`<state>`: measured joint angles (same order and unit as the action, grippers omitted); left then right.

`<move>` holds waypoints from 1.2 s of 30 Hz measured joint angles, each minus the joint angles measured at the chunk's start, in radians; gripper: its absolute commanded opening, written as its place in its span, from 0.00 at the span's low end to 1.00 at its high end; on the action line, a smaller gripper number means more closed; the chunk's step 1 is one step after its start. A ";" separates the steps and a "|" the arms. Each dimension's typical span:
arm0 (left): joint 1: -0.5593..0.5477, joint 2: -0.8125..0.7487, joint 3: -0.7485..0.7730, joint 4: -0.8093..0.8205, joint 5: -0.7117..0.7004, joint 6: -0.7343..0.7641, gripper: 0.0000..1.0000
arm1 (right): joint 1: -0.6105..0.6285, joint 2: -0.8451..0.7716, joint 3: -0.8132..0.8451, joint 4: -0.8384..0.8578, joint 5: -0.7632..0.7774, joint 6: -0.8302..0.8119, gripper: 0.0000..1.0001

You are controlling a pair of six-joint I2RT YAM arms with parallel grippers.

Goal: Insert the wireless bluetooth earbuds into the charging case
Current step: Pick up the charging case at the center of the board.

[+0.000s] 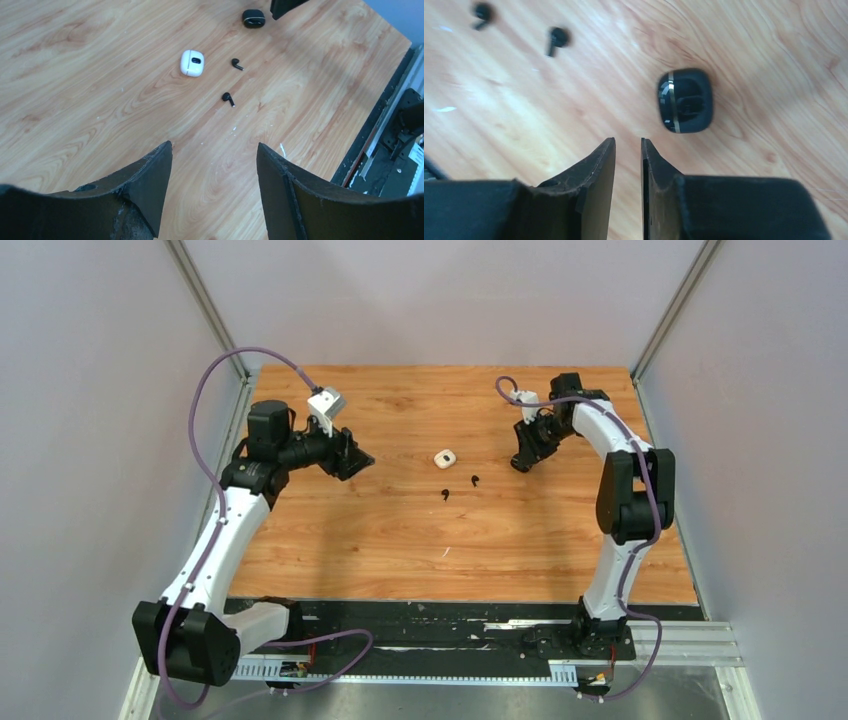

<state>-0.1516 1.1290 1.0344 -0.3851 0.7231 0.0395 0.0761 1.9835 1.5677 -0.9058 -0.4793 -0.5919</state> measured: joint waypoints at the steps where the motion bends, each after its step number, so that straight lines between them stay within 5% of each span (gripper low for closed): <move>1: -0.007 0.002 0.000 0.003 0.004 0.010 0.70 | 0.000 -0.011 0.005 -0.011 -0.023 0.014 0.26; 6: -0.048 0.042 0.006 0.002 0.021 0.048 0.70 | 0.001 -0.068 0.024 -0.031 -0.102 0.080 0.67; 10: -0.059 0.063 0.016 -0.004 0.025 0.064 0.70 | 0.001 -0.062 0.034 -0.010 -0.075 0.097 0.80; 18: -0.059 0.057 0.038 -0.028 0.028 0.105 0.71 | 0.001 0.073 0.109 0.053 0.016 0.014 0.67; 36: -0.059 0.054 0.074 -0.082 0.027 0.173 0.71 | 0.001 0.109 0.083 0.060 0.042 -0.188 0.63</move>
<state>-0.2104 1.1831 1.1084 -0.4671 0.7498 0.2123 0.0772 2.0922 1.6508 -0.8459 -0.4377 -0.7799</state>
